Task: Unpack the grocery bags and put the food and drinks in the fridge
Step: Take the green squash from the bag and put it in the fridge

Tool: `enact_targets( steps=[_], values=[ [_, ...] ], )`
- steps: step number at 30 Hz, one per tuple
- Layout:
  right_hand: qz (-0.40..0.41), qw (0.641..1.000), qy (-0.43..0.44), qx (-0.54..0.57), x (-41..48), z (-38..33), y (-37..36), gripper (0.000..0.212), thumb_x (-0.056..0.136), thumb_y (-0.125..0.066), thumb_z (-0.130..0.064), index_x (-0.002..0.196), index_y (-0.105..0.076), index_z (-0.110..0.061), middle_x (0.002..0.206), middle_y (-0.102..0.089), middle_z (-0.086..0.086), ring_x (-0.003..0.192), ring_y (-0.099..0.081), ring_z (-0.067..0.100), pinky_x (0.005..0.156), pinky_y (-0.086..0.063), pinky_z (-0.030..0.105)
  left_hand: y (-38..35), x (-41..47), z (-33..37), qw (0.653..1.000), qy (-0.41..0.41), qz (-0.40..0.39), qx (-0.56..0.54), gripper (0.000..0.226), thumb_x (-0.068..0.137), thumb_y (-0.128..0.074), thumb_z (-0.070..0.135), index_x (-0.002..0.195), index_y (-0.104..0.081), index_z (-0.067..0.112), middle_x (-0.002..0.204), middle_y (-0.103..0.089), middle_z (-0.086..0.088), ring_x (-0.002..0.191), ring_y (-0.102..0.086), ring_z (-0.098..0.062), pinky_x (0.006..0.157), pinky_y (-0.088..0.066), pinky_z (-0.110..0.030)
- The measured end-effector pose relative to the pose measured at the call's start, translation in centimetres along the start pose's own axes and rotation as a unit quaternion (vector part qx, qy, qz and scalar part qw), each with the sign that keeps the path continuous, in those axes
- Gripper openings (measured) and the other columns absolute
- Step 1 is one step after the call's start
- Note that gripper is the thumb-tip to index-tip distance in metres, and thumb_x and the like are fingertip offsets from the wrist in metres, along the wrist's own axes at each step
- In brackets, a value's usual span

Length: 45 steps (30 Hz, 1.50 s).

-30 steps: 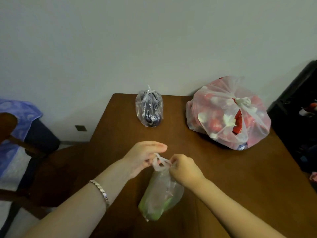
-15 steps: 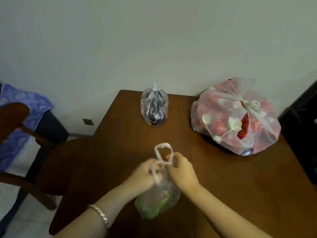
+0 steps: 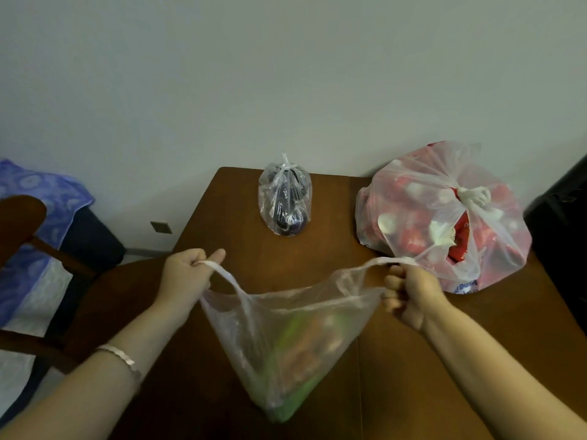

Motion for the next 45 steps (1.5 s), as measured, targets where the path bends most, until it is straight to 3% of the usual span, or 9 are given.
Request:
enact_targets(
  steps=[4, 9, 14, 17, 24, 28, 36, 41, 45],
  values=[
    [0.086, 0.992, 0.06, 0.073, 0.5, -1.5, 1.6, 0.031, 0.094, -0.029, 0.001, 0.069, -0.041, -0.013, 0.042, -0.036, -0.004, 0.029, -0.028, 0.005, 0.029, -0.024, 0.016, -0.6, 0.8, 0.9, 0.994, 0.027, -0.01, -0.103, 0.034, 0.091, -0.058, 0.026, 0.063, -0.048, 0.011, 0.072, -0.057, -0.011, 0.075, -0.057, -0.018, 0.078, -0.044, -0.031],
    [0.156, 0.936, 0.311, -0.062, -0.8, -0.9, 0.1, 0.027, 0.09, -0.043, 0.003, 0.116, -0.043, -0.008, 0.092, -0.051, 0.002, 0.086, -0.055, 0.018, 0.079, -0.049, 0.032, -4.7, 0.2, 3.7, 0.911, 0.134, -0.109, -0.375, 0.012, 0.099, -0.042, 0.017, 0.093, -0.051, 0.014, 0.098, -0.058, -0.009, 0.099, -0.061, -0.022, 0.095, -0.045, -0.035],
    [-0.023, 0.63, 0.643, -0.434, -2.4, 0.9, -6.3, 0.039, 0.076, -0.04, -0.004, 0.113, -0.051, -0.009, 0.119, -0.045, 0.011, 0.116, -0.04, 0.019, 0.105, -0.03, 0.024, -5.7, -1.4, 4.6, 0.917, 0.106, -0.266, -0.278, 0.024, 0.099, -0.035, 0.003, 0.081, -0.051, 0.004, 0.053, -0.051, -0.003, 0.04, -0.047, -0.011, 0.058, -0.052, -0.023],
    [-0.261, 0.551, 0.45, -0.652, 0.0, 3.6, -8.7, 0.033, 0.085, -0.041, -0.001, 0.111, -0.06, -0.005, 0.113, -0.06, 0.013, 0.106, -0.053, 0.023, 0.093, -0.041, 0.03, -5.5, -1.8, 4.4, 0.926, 0.066, -0.369, -0.042, 0.026, 0.092, -0.034, -0.007, 0.082, -0.055, 0.003, 0.054, -0.054, -0.002, 0.035, -0.033, -0.007, 0.04, -0.029, -0.019],
    [-0.139, 0.352, 0.224, -0.898, 2.8, 4.8, -4.4, 0.047, 0.099, -0.038, -0.033, 0.143, -0.029, -0.019, 0.131, -0.051, 0.009, 0.115, -0.054, 0.027, 0.086, -0.044, 0.033, -5.4, -3.4, -1.8, 0.704, -0.063, -0.466, 0.532, 0.043, 0.093, -0.044, 0.01, 0.133, -0.047, 0.024, 0.128, -0.051, -0.002, 0.11, -0.054, -0.019, 0.088, -0.043, -0.026],
    [-0.131, 0.363, 0.385, -0.838, 3.5, 3.2, -2.6, 0.062, 0.097, -0.039, -0.037, 0.15, -0.009, -0.023, 0.129, -0.055, 0.004, 0.112, -0.056, 0.024, 0.096, -0.044, 0.036, -6.3, -4.2, -2.8, 0.664, -0.019, -0.521, 0.536, 0.051, 0.094, -0.04, 0.005, 0.142, -0.037, 0.024, 0.138, -0.044, -0.006, 0.12, -0.049, -0.021, 0.092, -0.041, -0.028],
    [-0.138, 0.347, 0.387, -0.843, 6.2, 1.0, 0.9, 0.099, 0.091, -0.055, -0.038, 0.139, 0.03, -0.028, 0.149, -0.035, -0.002, 0.118, -0.054, 0.018, 0.087, -0.05, 0.027, -7.2, -3.2, -1.9, 0.778, 0.132, -0.494, 0.366, 0.051, 0.1, -0.022, 0.049, 0.127, -0.05, 0.016, 0.106, -0.069, -0.01, 0.094, -0.068, -0.015, 0.093, -0.046, -0.028],
    [-0.228, 0.652, 0.2, -0.695, 10.5, 2.5, 2.0, 0.076, 0.076, -0.075, -0.036, 0.141, -0.035, -0.027, 0.141, -0.048, 0.002, 0.123, -0.052, 0.014, 0.103, -0.043, 0.027, -9.5, -3.4, -4.0, 0.732, -0.064, -0.349, 0.582, 0.04, 0.097, -0.042, 0.036, 0.123, -0.056, 0.008, 0.124, -0.058, -0.01, 0.116, -0.054, -0.026, 0.093, -0.041, -0.031],
    [-0.18, 0.82, 0.1, -0.535, 12.5, 5.9, 3.2, 0.031, 0.077, -0.076, -0.022, 0.105, -0.064, -0.024, 0.119, -0.062, -0.001, 0.102, -0.064, 0.013, 0.085, -0.056, 0.027, -10.1, -2.8, -6.7, 0.724, -0.117, -0.363, 0.575, 0.093, 0.075, -0.065, 0.056, 0.146, -0.016, 0.022, 0.141, -0.041, -0.003, 0.132, -0.038, -0.024, 0.111, -0.028, -0.034]
  ],
)
Point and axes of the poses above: each hand's wrist, its own x-axis towards the middle knuckle, its own y-axis out of the back of the hand, z = x × y, the point moved 3 cm from there along x, towards the middle knuckle
